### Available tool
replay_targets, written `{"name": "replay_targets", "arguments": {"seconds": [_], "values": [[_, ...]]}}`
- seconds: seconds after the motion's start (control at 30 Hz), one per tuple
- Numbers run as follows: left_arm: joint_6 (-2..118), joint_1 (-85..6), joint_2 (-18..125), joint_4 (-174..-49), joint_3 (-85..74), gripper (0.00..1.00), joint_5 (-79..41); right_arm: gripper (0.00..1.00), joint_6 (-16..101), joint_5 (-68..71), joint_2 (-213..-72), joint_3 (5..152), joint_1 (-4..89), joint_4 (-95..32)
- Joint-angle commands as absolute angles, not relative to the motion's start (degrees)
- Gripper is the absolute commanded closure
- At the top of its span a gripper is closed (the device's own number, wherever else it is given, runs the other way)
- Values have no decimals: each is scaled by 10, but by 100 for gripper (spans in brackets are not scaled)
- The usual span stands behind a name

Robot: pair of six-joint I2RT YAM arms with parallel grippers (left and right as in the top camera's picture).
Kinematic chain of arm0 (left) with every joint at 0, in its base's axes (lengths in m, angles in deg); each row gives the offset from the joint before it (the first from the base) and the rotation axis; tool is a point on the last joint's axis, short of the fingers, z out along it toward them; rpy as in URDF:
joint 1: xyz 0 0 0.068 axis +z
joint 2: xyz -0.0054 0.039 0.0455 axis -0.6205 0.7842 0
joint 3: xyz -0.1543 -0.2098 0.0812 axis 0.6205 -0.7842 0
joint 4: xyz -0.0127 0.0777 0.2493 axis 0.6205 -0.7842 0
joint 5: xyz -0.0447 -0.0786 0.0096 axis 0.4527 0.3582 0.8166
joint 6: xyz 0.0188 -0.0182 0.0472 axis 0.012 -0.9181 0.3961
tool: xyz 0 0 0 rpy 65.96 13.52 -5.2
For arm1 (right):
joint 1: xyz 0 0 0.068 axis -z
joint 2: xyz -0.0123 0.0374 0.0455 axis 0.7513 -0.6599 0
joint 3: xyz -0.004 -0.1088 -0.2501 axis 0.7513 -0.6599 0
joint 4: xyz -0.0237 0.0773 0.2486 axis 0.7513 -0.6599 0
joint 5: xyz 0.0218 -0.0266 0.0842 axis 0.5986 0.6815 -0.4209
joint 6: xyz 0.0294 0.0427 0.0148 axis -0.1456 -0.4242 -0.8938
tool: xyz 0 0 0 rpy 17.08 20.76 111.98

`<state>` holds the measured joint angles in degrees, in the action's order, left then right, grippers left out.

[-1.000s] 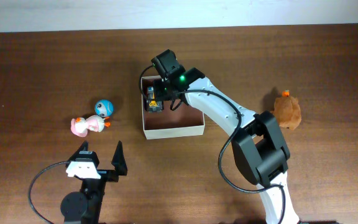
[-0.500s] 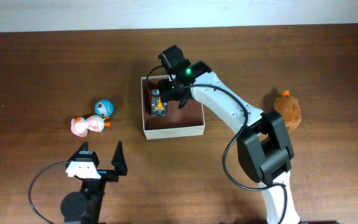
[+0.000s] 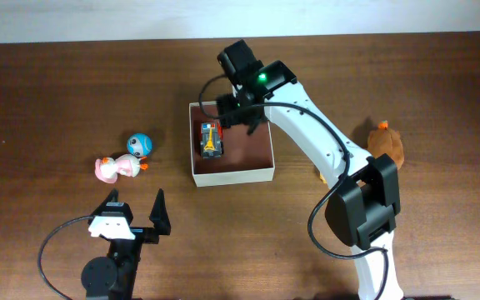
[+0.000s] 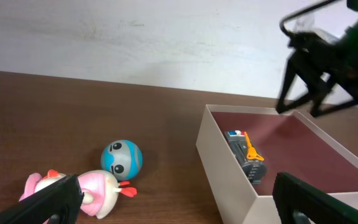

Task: Pack container
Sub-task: 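Lower the truck into the box with the right gripper, then adjust the truck inside the box and open the right gripper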

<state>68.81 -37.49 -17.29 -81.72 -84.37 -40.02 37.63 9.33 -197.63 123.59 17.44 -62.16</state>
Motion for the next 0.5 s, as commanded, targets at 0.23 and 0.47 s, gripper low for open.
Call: {"name": "replay_targets", "arguments": {"seconds": [0.23, 0.47], "values": [[697, -377, -176, -816, -848, 0, -403, 46, 375, 75, -1981, 1230, 129, -693], [697, -377, -176, -816, -848, 0, -403, 57, 347, 74, -1997, 1204, 103, -667]]}}
